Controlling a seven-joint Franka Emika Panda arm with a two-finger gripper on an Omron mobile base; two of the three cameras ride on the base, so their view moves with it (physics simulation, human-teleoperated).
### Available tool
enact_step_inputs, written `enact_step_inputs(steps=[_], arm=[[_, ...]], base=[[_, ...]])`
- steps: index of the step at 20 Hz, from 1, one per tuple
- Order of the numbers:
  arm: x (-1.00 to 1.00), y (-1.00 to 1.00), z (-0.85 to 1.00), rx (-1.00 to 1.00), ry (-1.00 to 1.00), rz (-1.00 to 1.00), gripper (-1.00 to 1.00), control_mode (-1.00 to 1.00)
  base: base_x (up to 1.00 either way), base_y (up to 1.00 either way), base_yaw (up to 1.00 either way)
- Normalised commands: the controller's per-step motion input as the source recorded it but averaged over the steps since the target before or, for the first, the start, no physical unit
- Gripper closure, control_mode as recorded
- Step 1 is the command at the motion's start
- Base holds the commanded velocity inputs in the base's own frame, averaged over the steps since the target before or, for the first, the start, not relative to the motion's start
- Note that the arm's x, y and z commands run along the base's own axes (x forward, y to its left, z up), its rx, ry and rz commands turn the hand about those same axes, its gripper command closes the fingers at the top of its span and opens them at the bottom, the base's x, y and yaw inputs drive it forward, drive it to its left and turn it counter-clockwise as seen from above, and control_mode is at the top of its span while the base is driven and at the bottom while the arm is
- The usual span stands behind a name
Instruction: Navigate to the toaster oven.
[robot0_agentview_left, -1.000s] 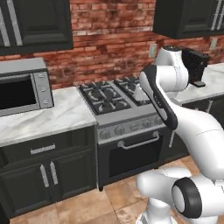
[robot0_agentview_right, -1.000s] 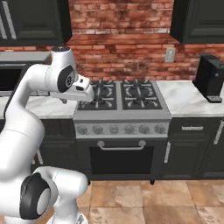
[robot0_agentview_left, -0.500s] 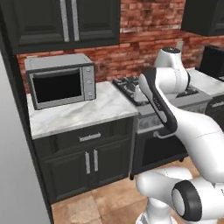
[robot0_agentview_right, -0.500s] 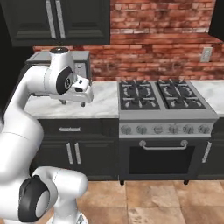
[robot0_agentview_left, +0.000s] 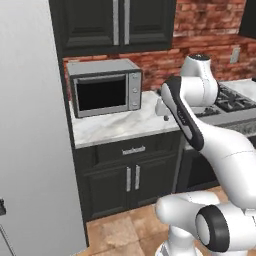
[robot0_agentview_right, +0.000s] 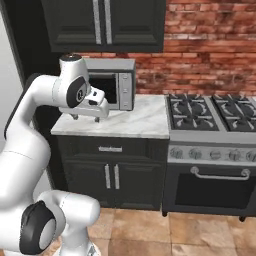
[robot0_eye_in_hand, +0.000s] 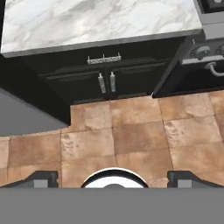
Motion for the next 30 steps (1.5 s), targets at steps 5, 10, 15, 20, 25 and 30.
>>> enact_step_inputs(steps=[5,10,15,20,25,30], arm=[[0.00,0.00,0.00,0.00,0.00,0.00,-1.00,1.00],[0.00,0.00,0.00,0.00,0.00,0.00,-1.00,1.00],[0.00,0.00,0.00,0.00,0.00,0.00,-1.00,1.00],[0.00,0.00,0.00,0.00,0.00,0.00,-1.00,1.00],[0.00,0.00,0.00,0.00,0.00,0.00,-1.00,1.00],[0.00,0.00,0.00,0.00,0.00,0.00,-1.00,1.00]], base=[[0.69,0.12,0.35],[0.97,0.00,0.29],[0.69,-0.10,0.10],[0.72,-0.32,0.01],[0.26,-0.38,0.00],[0.00,-0.39,0.00]])
